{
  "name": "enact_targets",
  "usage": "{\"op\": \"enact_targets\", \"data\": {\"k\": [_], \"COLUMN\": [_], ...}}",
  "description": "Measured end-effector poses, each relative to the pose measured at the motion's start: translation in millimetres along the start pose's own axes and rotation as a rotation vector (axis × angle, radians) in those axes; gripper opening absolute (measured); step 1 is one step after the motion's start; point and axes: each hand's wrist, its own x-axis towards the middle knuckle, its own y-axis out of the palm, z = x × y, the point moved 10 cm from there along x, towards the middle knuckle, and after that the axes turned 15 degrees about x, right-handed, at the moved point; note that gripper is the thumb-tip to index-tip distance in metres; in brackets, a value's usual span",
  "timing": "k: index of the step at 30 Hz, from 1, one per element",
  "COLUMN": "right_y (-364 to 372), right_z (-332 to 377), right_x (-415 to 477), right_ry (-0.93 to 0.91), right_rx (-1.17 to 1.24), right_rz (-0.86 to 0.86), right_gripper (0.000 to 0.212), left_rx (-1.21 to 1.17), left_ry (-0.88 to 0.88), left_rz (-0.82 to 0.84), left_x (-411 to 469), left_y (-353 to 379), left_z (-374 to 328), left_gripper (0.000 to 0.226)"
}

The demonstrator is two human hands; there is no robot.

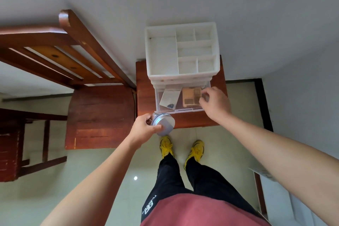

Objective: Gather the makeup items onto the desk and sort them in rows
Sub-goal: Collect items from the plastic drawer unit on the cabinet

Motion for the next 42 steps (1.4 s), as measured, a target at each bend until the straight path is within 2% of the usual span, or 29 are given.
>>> {"op": "enact_targets", "data": {"k": [4, 8, 12, 16, 19, 21, 23, 25, 27, 30, 35, 42], "right_y": [46, 68, 73, 71, 66, 58, 55, 67, 82, 105, 133, 142], "right_z": [22, 15, 12, 12, 18, 14, -1, -11, -9, -2, 3, 8], "right_x": [14, 36, 43, 42, 39, 37, 34, 31, 26, 25, 29, 31], "right_ry": [-0.049, 0.013, 0.004, 0.0, -0.008, 0.092, 0.306, 0.498, 0.622, 0.73, 0.827, 0.84], "right_rx": [-0.241, -0.429, -0.562, -0.54, -0.417, -0.274, 0.047, 0.453, 0.681, 0.785, 0.967, 0.945], "right_rz": [0.298, 0.424, 0.384, 0.354, 0.331, 0.278, 0.208, 0.157, 0.138, 0.131, 0.068, 0.064], "right_gripper": [0.05, 0.074, 0.069, 0.061, 0.036, 0.031, 0.03, 0.037, 0.049, 0.056, 0.021, 0.026], "left_rx": [-0.264, -0.385, -0.492, -0.634, -0.677, -0.677, -0.68, -0.709, -0.735, -0.759, -0.781, -0.804], "left_ry": [-0.076, -0.14, -0.188, -0.232, -0.251, -0.252, -0.252, -0.256, -0.263, -0.266, -0.268, -0.29], "left_rz": [0.019, 0.011, 0.024, 0.034, 0.039, 0.045, 0.047, 0.055, 0.065, 0.075, 0.075, 0.074], "left_x": [-7, -8, -7, -6, -5, -4, -4, -3, -3, -2, -2, -4], "left_y": [-1, -1, 4, 8, 9, 8, 5, 3, 3, 1, -5, -6], "left_z": [9, 17, 24, 32, 35, 34, 32, 31, 31, 30, 38, 54], "left_gripper": [0.048, 0.048, 0.039, 0.024, 0.024, 0.022, 0.02, 0.024, 0.028, 0.022, 0.019, 0.025]}}
